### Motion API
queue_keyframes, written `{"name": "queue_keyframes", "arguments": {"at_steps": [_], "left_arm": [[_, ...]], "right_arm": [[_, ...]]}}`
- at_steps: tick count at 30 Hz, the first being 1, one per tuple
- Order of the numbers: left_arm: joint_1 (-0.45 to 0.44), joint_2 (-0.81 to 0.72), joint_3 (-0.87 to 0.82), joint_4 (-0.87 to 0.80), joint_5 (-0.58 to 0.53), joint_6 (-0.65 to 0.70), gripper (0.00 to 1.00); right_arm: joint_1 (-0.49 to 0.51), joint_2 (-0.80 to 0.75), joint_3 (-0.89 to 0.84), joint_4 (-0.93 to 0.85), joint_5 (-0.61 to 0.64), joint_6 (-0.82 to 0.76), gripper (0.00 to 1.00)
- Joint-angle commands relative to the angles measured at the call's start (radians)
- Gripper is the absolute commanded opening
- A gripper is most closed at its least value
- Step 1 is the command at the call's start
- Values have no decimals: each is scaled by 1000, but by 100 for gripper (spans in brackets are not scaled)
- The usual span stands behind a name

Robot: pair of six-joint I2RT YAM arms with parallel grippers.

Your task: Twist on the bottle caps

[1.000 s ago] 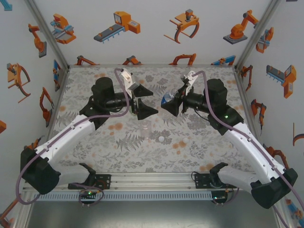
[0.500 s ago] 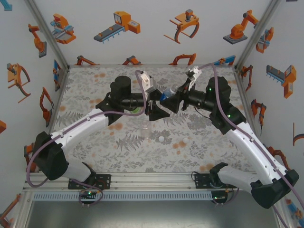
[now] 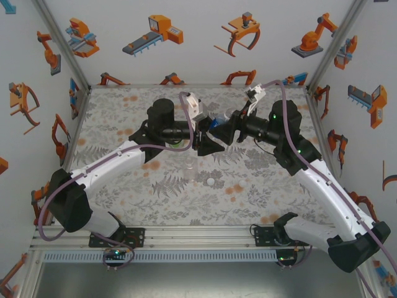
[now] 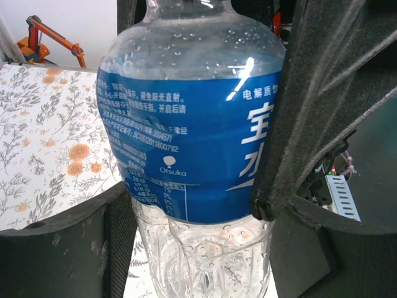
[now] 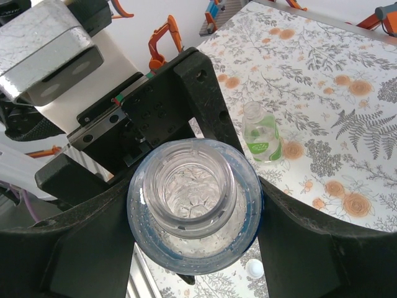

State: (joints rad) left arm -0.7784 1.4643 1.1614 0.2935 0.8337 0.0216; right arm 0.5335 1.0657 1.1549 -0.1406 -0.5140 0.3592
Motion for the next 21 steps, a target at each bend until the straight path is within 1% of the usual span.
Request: {"name": "queue_keyframes", "arguments": {"at_steps": [1,8,17,18,19,21], "left_arm": [[-4,7,34,26,15,2,66],[-5,2,34,9,19,12,60],[-6,0,41,-11,30,21,48],[-6,-4,41,-20,27,29,46],[-7,-8,41,-30,21,36,44],[-3,-22,42,-69,-11,60,42]], "right_arm": [[5,-19,10,55,0,48,12],[5,-24,9,69,-13,62,11],[5,-27,-4,94,-20,77,11],[5,-28,-3,92,-16,79,13],[5,-29,-2,87,-8,80,22],[5,-30,3,69,11,79,46]]}}
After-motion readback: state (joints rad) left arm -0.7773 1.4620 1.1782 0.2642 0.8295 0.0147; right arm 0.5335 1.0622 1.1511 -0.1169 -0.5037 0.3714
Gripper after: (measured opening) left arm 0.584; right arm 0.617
